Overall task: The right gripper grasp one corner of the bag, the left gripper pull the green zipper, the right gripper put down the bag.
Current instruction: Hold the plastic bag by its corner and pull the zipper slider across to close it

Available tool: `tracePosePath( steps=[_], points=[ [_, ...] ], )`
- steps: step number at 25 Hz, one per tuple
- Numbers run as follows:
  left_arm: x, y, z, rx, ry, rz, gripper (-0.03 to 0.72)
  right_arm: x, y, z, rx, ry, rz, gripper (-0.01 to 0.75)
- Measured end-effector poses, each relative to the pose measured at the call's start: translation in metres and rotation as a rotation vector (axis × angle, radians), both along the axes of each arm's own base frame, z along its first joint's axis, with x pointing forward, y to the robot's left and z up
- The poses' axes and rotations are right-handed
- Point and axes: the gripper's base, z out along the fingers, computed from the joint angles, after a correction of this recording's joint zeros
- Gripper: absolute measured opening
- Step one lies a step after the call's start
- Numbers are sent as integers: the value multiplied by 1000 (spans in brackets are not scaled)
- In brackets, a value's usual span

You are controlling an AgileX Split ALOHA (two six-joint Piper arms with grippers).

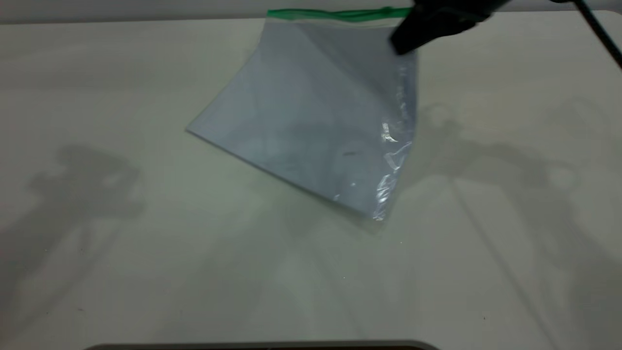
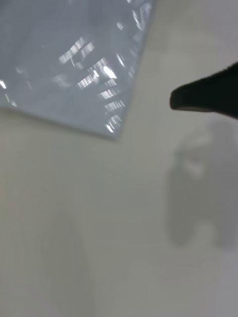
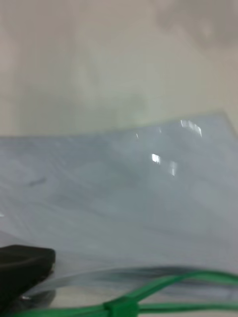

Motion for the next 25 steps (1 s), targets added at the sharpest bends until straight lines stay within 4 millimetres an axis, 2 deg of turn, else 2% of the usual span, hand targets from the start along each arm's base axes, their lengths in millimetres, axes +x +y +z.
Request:
tracePosePath(
  steps=[4, 10, 14, 20, 25],
  points=[
    [30, -28, -9, 43, -6, -153, 523, -15, 27, -2, -42, -2, 128, 33],
    [69, -74, -34, 139, -5, -450, 523, -16, 28, -1, -54, 3, 128, 33],
    [89, -110, -48, 162, -18, -685, 523, -17, 28, 9, -44, -15, 134, 33],
    [97, -163, -60, 9, -71, -970, 523, -18, 28, 15, -40, -27, 136, 33],
    [97, -182, -66, -100, -117, -1049, 523, -18, 29, 16, -34, -21, 141, 33]
  ],
)
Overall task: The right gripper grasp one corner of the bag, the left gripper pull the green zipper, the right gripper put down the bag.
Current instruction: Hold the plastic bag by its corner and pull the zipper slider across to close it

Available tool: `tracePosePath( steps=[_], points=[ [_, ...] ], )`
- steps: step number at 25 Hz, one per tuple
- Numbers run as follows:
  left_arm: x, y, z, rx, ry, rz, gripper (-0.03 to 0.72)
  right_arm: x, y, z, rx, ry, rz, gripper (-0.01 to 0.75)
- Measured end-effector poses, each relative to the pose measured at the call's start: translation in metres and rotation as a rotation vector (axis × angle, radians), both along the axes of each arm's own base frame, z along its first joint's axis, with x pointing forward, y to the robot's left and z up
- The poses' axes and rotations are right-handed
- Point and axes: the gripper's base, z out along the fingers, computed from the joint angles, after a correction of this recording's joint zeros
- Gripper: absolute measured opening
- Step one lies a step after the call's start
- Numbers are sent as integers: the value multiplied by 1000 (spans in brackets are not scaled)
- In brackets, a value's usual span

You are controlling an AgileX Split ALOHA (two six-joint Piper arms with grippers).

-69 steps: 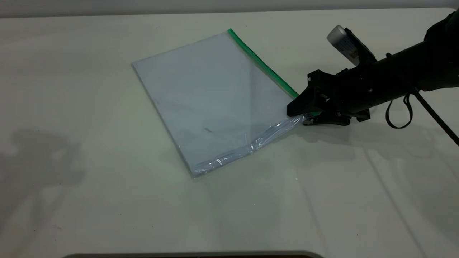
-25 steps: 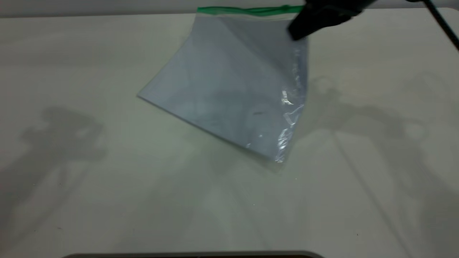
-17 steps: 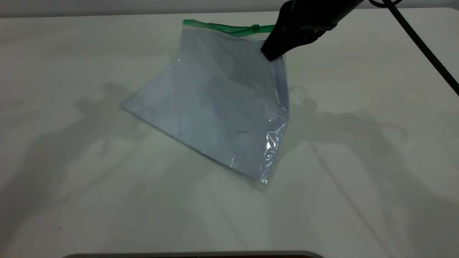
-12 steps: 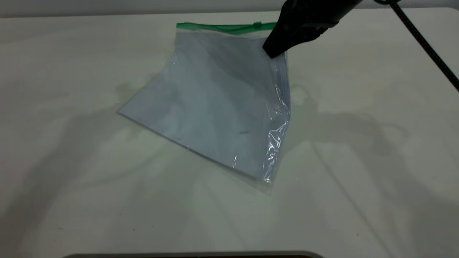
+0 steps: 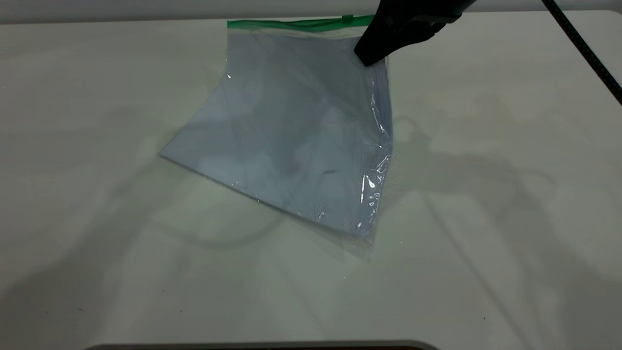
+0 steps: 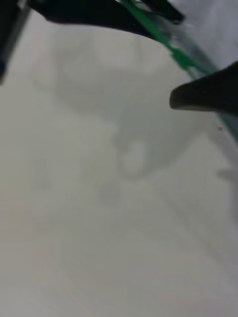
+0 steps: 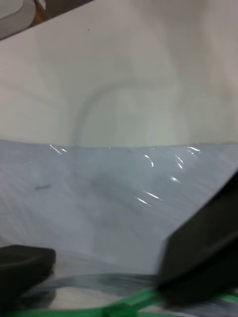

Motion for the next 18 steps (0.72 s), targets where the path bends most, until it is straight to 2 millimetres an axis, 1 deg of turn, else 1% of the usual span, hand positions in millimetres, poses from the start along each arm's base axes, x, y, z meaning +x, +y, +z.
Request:
tracePosePath(
  steps=[4, 7, 10, 14, 18],
  points=[
    [1, -6, -11, -34, 13, -15, 523, -1, 0, 1, 5, 7, 7, 33],
    [-1, -12, -21, -32, 24, -33, 518, -1, 1, 1, 7, 10, 10, 33],
    [-1, -15, -26, -33, 30, -42, 516, -1, 1, 1, 7, 10, 11, 33],
    [0, -16, -30, -52, 45, -30, 507, -2, 1, 1, 8, 12, 12, 33],
    [2, -16, -30, -54, 34, -13, 467, -2, 1, 1, 8, 12, 12, 33]
  ],
)
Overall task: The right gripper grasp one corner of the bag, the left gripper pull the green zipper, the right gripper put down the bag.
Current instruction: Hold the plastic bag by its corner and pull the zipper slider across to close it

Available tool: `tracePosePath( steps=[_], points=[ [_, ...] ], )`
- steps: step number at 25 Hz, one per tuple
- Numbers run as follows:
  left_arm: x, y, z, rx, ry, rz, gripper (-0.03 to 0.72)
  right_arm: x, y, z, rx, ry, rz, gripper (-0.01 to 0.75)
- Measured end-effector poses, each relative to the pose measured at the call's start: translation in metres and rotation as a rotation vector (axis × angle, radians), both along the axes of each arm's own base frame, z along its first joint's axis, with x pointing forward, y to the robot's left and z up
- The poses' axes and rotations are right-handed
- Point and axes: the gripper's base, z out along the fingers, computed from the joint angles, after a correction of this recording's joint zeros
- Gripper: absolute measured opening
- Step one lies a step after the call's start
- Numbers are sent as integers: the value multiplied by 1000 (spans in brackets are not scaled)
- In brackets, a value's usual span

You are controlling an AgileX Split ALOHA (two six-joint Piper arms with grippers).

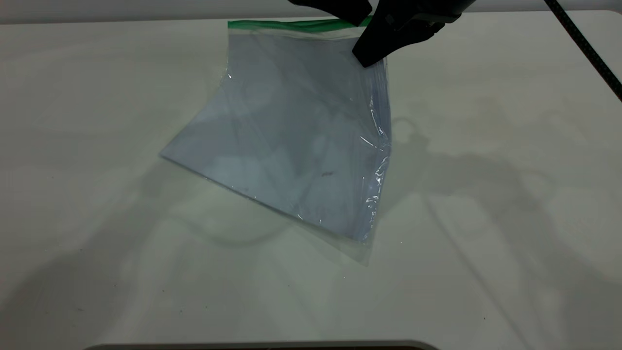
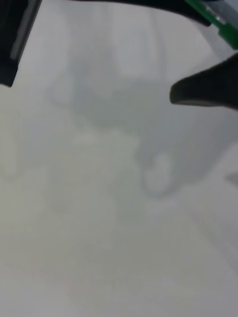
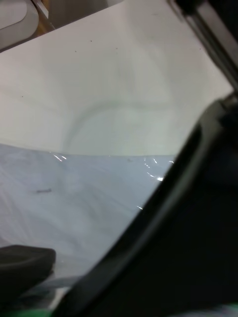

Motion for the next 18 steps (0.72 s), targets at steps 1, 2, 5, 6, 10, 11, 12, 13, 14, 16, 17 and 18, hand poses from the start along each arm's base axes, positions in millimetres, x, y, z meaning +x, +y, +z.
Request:
tracePosePath(
  steps=[1, 2, 5, 6, 10, 11, 12, 13, 14, 16, 17, 18],
  points=[
    [1, 0, 0, 1, -6, 6, 456, 0, 0, 0, 0, 0, 0, 33],
    [1, 0, 0, 1, -9, 11, 446, 0, 0, 0, 0, 1, -1, 33],
    [2, 0, 0, 1, -15, 9, 425, 0, 0, 0, 1, 1, -2, 33],
    [2, 0, -1, 0, -13, 11, 423, 0, 0, 0, 1, 1, -2, 33],
    [2, -1, -8, -1, 8, 12, 423, 0, 0, 1, 0, -1, 1, 33],
    [2, -1, -10, 0, 15, 9, 423, 0, 0, 1, 0, -1, 2, 33],
    [1, -1, -11, 0, 19, 6, 423, 0, 0, 1, -1, -2, 3, 33],
    [1, -1, -11, 0, 22, 4, 423, 0, 0, 1, -2, -3, 4, 33],
    [1, -1, -12, 0, 24, 2, 423, 0, 0, 1, -3, -2, 5, 33],
    [0, -1, -12, -2, 29, -4, 417, 0, 0, 1, -3, -2, 5, 33],
    [0, -1, -12, -2, 32, -7, 413, 0, 0, 1, -3, -2, 5, 33],
    [0, -1, -12, -2, 33, -7, 408, 0, 0, 1, -3, -2, 5, 33]
  ],
)
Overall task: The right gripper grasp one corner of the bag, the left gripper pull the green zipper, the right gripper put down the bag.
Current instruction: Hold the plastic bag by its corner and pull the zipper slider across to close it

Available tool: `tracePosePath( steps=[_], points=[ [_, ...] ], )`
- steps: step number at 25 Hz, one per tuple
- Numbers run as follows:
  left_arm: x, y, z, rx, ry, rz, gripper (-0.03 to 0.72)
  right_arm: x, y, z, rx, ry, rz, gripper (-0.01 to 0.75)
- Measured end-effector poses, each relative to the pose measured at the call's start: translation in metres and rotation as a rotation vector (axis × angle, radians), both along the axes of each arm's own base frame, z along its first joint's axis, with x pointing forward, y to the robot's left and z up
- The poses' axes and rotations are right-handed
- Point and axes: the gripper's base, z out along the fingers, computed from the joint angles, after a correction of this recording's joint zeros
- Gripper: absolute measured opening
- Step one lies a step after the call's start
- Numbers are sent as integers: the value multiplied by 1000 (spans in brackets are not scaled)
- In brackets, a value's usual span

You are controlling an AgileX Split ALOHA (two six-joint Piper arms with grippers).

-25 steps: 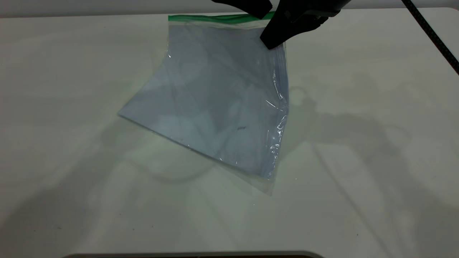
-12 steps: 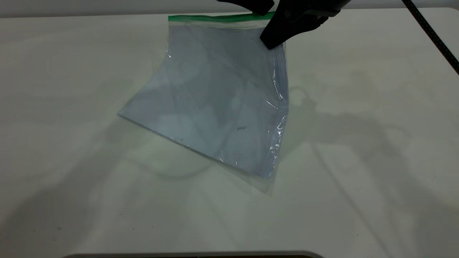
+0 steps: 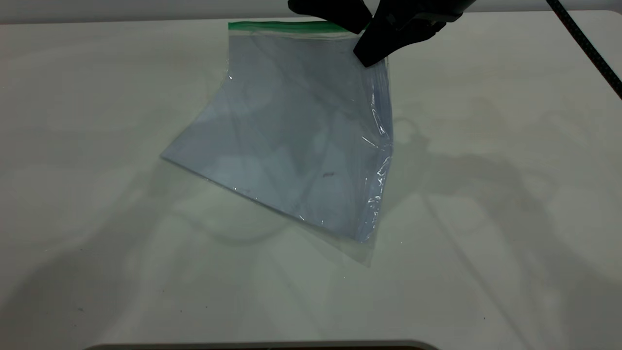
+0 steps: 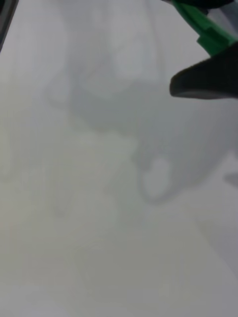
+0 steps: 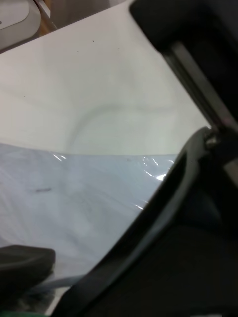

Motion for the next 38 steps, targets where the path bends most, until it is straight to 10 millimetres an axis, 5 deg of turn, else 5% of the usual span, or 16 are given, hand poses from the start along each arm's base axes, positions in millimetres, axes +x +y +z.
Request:
tracePosePath(
  steps=[5, 15, 38],
  points=[
    [0, 0, 0, -1, 1, -2, 359, 0, 0, 0, 0, 0, 0, 33],
    [0, 0, 0, 7, -5, -4, 136, 0, -2, 4, -1, -11, 0, 33],
    [13, 12, -4, 30, -68, 56, 80, 10, -28, 14, 12, -24, -65, 33]
  ],
)
